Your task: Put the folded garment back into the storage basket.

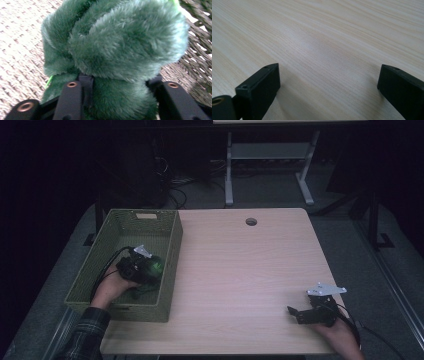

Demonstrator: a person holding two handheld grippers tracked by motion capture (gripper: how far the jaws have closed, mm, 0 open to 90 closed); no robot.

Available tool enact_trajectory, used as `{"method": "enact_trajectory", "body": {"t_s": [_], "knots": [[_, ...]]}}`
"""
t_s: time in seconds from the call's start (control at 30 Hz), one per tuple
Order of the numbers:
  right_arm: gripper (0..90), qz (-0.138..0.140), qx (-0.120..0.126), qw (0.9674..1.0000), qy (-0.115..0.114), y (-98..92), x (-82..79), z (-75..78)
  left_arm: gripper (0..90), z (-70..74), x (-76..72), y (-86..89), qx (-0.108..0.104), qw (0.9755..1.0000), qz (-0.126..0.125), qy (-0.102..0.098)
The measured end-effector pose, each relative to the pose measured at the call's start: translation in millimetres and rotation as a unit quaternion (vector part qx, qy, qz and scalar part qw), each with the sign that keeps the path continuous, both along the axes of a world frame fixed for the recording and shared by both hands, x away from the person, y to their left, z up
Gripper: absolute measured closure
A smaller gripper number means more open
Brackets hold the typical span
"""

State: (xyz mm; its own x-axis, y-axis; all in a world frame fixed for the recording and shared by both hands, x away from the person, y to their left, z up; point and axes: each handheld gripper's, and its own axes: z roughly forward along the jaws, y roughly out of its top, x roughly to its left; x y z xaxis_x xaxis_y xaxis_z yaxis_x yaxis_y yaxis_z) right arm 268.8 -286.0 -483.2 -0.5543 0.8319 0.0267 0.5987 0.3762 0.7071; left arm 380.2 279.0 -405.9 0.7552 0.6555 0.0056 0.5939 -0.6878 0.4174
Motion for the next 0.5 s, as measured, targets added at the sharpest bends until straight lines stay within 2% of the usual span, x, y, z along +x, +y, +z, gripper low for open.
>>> {"method": "enact_trajectory", "body": {"t_s": [0.17, 0.23, 0.37, 0.5], "knots": [[4.1, 0.000, 0.000, 1.0000, 0.000, 0.0, 0.0, 0.0, 42.2, 1.8, -1.5, 0.5, -0.004, 1.0000, -0.004, -0.002], [4.1, 0.000, 0.000, 1.0000, 0.000, 0.0, 0.0, 0.0, 40.7, 3.2, -2.1, 1.3, -0.006, 1.0000, -0.005, -0.004], [4.1, 0.000, 0.000, 1.0000, 0.000, 0.0, 0.0, 0.0, 27.3, 7.2, -4.4, 2.1, -0.012, 0.9999, -0.009, -0.006], [4.1, 0.000, 0.000, 1.0000, 0.000, 0.0, 0.0, 0.0, 19.3, 15.4, -8.2, 3.6, -0.018, 0.9997, -0.008, -0.010]]}}
